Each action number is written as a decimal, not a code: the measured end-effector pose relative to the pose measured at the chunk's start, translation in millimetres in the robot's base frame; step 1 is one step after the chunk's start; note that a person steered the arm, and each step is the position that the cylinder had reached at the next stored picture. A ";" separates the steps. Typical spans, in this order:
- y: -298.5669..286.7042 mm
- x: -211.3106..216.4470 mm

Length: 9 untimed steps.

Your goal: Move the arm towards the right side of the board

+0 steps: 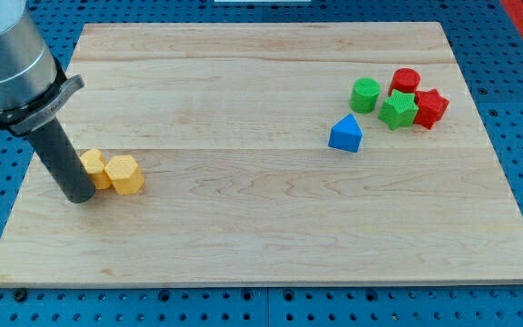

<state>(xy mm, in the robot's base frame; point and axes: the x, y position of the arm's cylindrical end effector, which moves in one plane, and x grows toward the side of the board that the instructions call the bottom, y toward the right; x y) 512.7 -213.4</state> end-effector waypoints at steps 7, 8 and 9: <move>295.0 41.6; 298.8 24.2; 313.8 17.8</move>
<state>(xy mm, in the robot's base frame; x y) 530.5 100.4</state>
